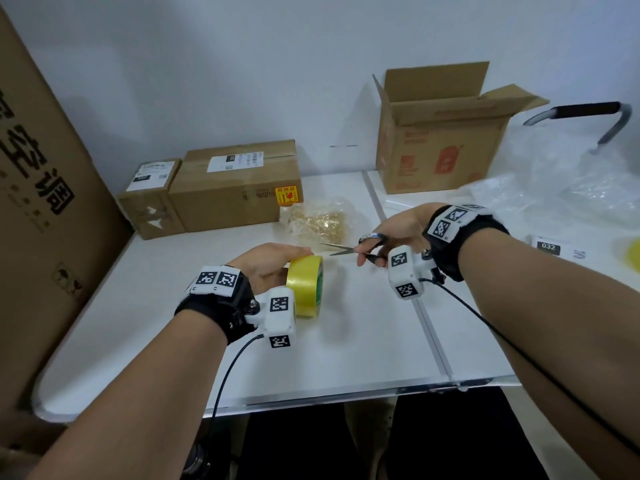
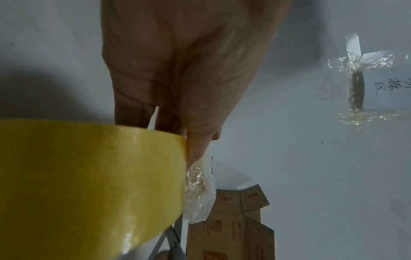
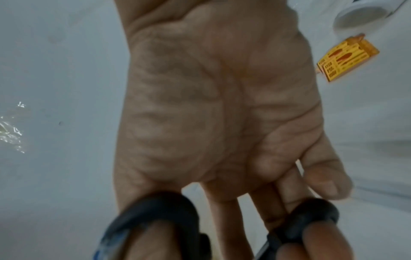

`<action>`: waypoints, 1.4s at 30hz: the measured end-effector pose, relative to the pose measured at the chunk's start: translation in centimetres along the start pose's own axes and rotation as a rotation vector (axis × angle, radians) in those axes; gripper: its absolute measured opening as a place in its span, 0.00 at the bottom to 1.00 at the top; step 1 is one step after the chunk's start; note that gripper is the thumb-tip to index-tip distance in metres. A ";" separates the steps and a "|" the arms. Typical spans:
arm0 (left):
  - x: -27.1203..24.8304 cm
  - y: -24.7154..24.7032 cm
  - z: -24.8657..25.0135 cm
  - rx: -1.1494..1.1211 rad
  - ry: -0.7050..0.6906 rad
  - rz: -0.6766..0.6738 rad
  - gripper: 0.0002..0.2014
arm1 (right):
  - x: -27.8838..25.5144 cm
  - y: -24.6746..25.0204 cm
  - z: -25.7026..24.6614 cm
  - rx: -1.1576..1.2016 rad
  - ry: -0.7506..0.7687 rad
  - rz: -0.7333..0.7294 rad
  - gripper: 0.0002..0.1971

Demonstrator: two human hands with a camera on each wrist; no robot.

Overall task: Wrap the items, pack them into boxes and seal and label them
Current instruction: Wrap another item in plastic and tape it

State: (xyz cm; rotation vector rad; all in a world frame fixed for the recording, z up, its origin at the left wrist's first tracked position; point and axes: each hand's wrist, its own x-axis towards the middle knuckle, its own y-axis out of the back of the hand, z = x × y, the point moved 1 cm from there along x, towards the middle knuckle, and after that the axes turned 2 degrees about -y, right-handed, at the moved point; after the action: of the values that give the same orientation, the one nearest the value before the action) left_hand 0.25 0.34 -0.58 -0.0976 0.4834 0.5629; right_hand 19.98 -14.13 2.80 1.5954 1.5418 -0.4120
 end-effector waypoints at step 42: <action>0.5 4.0 3.8 0.664 -0.080 0.166 0.05 | 4.6 -1.1 -1.7 -0.311 0.082 0.200 0.16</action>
State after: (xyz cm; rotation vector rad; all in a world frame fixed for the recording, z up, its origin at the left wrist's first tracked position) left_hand 0.07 4.77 2.73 0.6004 0.5819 0.5414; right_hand 19.28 -10.04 0.04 1.5148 1.4106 0.0052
